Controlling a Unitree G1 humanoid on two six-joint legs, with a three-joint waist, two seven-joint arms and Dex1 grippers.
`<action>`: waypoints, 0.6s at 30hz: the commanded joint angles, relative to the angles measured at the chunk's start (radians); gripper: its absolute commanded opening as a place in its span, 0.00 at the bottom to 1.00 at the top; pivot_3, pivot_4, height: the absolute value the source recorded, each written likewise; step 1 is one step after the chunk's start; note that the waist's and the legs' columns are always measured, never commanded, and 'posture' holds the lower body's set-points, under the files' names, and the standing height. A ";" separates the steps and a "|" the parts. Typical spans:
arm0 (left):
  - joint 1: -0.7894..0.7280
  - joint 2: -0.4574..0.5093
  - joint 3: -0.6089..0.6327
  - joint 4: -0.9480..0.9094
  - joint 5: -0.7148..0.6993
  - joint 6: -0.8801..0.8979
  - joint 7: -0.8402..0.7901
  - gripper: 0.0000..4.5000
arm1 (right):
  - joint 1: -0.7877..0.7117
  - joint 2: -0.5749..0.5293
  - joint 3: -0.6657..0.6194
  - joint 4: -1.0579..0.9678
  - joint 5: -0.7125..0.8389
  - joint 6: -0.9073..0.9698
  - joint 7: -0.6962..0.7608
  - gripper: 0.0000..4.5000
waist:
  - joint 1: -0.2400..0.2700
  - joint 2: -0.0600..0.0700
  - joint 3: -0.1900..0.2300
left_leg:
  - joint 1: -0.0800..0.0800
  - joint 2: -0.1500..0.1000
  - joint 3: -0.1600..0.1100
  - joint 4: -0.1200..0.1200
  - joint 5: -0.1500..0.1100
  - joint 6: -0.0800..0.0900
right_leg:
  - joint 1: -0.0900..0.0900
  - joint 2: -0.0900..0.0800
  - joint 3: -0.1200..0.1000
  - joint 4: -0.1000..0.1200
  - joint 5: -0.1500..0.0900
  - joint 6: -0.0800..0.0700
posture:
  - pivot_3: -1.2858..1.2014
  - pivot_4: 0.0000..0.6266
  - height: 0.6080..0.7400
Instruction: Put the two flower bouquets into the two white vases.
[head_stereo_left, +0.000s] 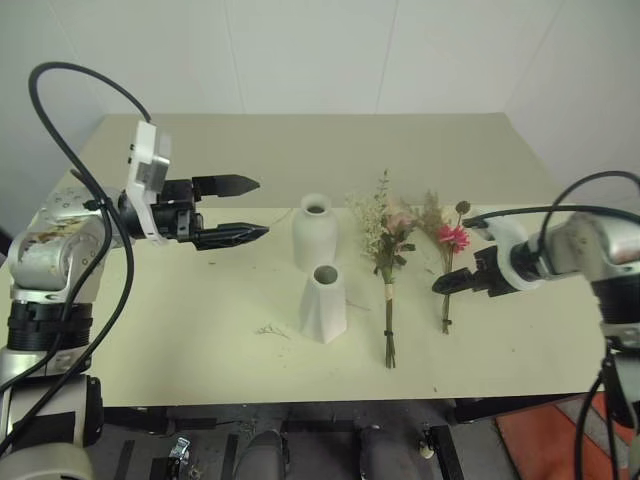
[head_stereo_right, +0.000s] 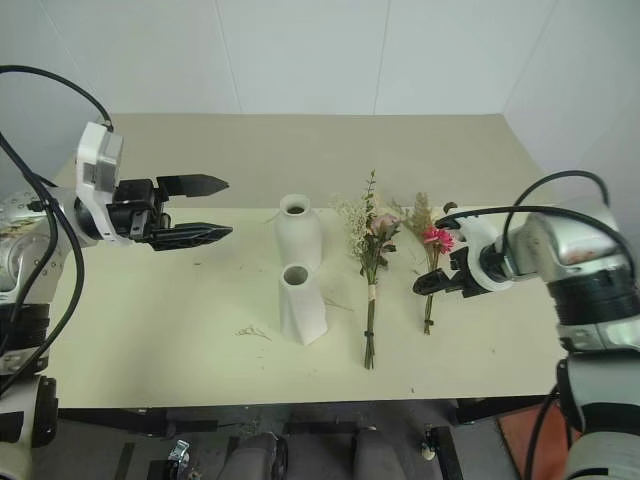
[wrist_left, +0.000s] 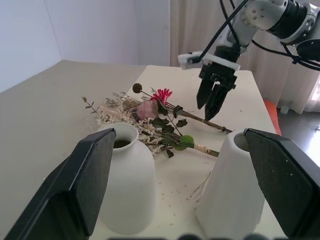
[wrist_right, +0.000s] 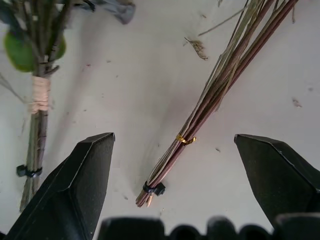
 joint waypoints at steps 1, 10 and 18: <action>-0.028 0.006 0.014 -0.007 0.004 -0.024 -0.026 0.99 | -0.047 0.027 0.018 0.074 -0.061 0.002 -0.033 1.00 | 0.000 0.000 0.000 | -0.001 0.000 0.000 0.000 0.000 0.000 | 0.000 0.000 0.000 0.000 0.000 0.000 | 0.52 0.24 1.00; -0.043 0.014 0.005 0.008 0.029 -0.033 -0.080 1.00 | -0.088 0.080 0.080 0.205 -0.159 -0.105 -0.010 0.96 | -0.002 0.000 0.000 | 0.000 0.000 0.000 0.000 0.000 0.000 | 0.000 0.000 0.000 0.000 0.000 0.000 | 0.52 0.24 1.00; -0.025 0.018 0.022 -0.005 0.030 -0.024 -0.065 1.00 | -0.076 0.121 0.036 0.212 -0.206 -0.175 -0.015 0.43 | -0.015 0.000 0.000 | 0.000 0.000 0.000 0.000 0.000 0.000 | 0.000 0.000 0.000 0.001 0.000 0.000 | 0.52 0.24 1.00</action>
